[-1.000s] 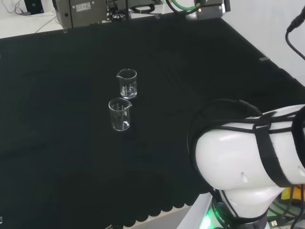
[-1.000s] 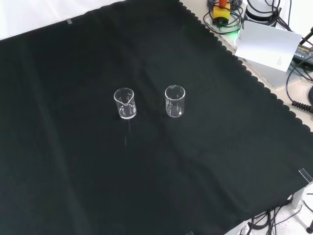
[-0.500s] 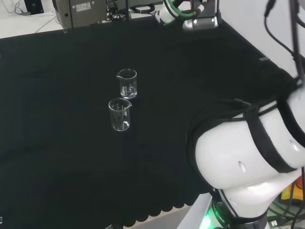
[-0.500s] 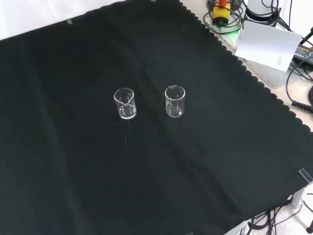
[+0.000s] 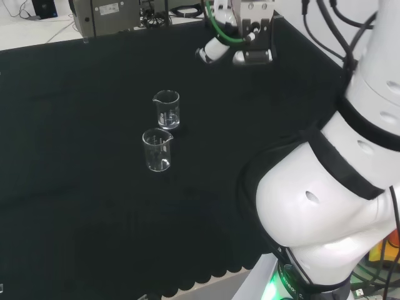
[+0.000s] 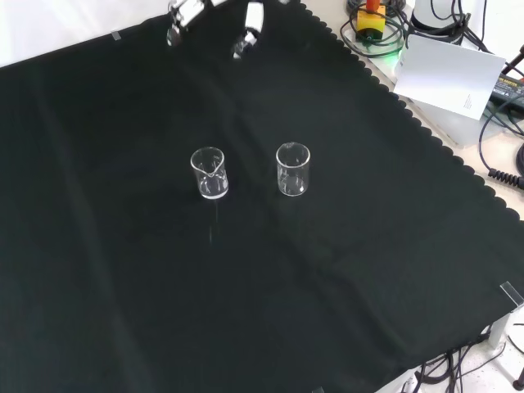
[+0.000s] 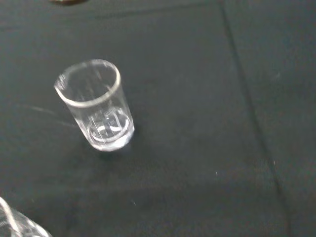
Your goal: Pick up the beaker on the right.
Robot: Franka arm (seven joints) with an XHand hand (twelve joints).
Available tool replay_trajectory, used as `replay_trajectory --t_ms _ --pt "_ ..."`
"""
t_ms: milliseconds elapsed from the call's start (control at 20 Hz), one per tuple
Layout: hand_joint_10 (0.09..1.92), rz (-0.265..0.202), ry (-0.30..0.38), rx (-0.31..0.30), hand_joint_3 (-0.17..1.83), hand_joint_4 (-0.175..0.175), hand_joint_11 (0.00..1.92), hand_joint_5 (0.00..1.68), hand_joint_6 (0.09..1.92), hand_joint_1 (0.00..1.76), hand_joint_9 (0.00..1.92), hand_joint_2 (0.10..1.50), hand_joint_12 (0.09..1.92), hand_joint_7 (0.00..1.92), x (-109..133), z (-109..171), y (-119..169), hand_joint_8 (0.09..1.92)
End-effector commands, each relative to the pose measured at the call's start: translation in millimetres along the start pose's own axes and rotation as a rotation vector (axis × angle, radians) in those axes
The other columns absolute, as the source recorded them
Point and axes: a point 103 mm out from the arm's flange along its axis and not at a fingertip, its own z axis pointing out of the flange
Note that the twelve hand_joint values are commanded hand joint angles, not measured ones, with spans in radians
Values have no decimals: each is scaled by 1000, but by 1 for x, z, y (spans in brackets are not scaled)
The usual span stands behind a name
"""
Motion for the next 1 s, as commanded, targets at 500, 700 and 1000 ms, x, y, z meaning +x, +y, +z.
replay_trajectory --t_ms 500,700,1000 --pt "632 -206 206 23 591 10 31 294 87 734 293 612 1405 126 23 88 95 533" --pt "627 -228 226 36 591 10 38 301 87 755 292 603 1405 129 24 100 99 535" --pt "632 -264 295 21 600 5 45 346 87 771 330 590 1404 215 22 120 101 571"
